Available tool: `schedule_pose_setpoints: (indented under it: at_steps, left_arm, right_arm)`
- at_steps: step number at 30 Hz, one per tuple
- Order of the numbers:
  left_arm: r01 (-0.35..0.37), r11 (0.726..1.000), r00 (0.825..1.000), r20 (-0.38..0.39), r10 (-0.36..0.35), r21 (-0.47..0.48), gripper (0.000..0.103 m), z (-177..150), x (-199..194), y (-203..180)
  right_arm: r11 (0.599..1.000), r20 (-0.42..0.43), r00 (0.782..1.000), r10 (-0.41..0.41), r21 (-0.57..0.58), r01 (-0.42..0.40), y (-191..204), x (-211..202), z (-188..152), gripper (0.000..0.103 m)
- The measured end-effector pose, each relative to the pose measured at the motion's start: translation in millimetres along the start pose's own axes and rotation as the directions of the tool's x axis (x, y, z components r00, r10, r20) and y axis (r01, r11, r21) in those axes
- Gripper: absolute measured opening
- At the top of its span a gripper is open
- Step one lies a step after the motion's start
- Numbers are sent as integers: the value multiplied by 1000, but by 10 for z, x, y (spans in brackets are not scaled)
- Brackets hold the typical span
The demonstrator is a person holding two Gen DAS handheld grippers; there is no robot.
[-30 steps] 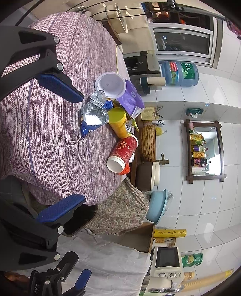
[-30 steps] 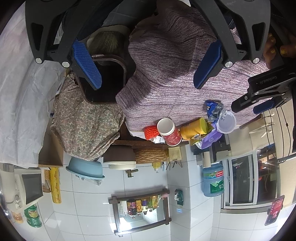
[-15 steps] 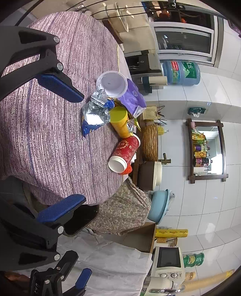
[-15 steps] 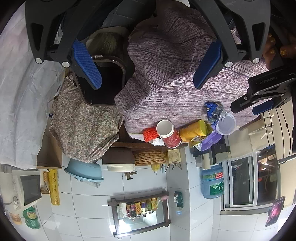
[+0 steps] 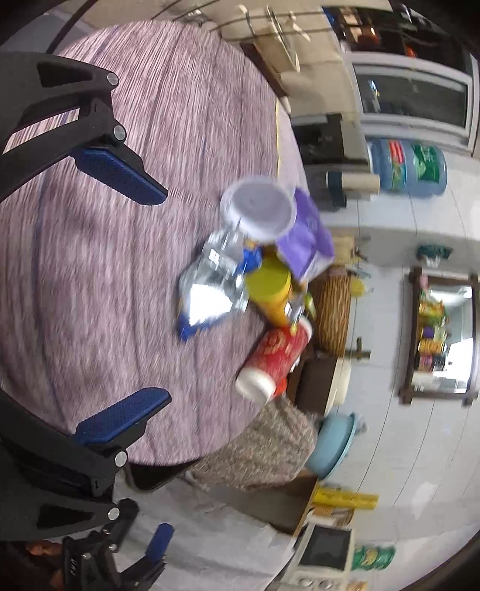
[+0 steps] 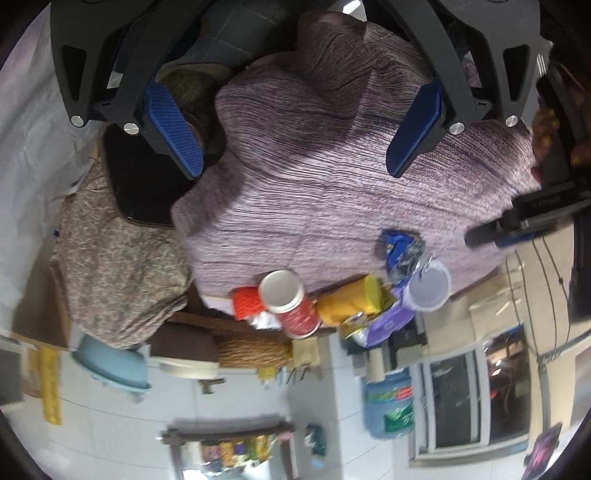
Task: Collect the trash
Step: 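Grasp the blue-silver wrapper with the right gripper while the left grasps the yogurt cup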
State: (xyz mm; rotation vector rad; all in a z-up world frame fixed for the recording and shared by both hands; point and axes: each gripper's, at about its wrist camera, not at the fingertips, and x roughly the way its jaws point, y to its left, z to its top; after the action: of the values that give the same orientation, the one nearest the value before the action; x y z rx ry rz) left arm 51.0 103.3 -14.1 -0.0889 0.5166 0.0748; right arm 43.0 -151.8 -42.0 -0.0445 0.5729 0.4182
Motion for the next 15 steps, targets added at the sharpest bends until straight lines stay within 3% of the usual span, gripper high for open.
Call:
schedule_pose_setpoints:
  at_steps: [7, 15]
  left_arm:
    - [-78, 997, 996, -44, 79, 26, 98, 205, 148, 501]
    - [-121, 993, 989, -90, 121, 9, 98, 377, 387, 950]
  right_arm:
    - [977, -135, 978, 158, -119, -174, 460, 701, 394, 98]
    - [946, -219, 955, 200, -210, -246, 871, 1344, 874, 97]
